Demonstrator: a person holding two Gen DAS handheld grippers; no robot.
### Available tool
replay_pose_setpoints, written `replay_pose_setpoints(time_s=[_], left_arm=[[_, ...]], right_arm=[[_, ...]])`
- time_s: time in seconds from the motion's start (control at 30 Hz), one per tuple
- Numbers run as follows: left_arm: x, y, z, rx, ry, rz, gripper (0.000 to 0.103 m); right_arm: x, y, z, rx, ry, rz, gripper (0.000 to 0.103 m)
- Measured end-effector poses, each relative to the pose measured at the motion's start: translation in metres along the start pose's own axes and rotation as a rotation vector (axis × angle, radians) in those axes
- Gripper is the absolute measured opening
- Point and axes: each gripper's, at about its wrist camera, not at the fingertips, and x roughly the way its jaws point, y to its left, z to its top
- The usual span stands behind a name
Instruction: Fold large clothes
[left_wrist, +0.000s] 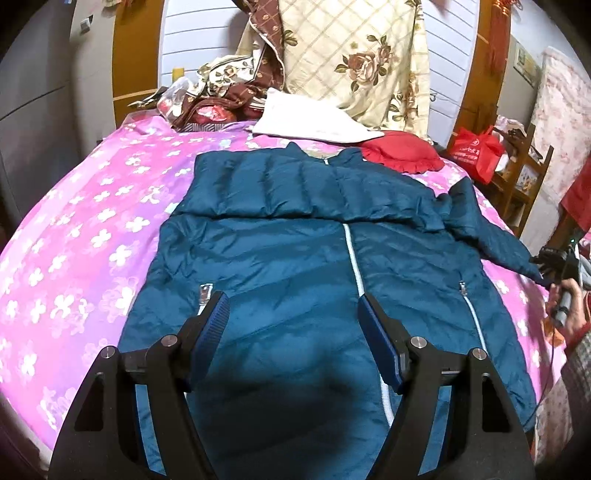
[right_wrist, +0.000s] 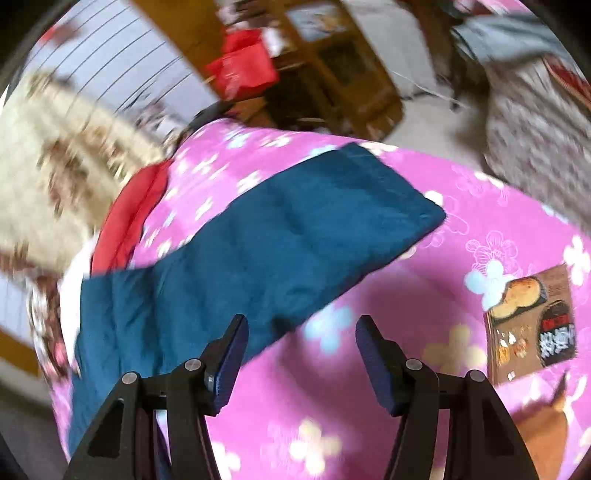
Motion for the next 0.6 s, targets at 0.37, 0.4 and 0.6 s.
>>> replay_pose_setpoints(time_s=[0.37,0.4,0.6], left_arm=[[0.004,0.006,-0.002,-0.048,0.029,0.012,0.072],[0.005,0.008,-0.003,-0.054,0.034,0.011,0.072],[0.005,0.023,-0.009,-0.099,0.037,0.004,0.072]], right_arm=[[0.032,-0.013,0.035,0.084,-0.047,-0.037,0.007],[0.028,-0.011,0.037,0.064,-0.059,-0.047,0.005],[-0.044,0.052,0.064,-0.143,-0.216,-0.115,0.003]])
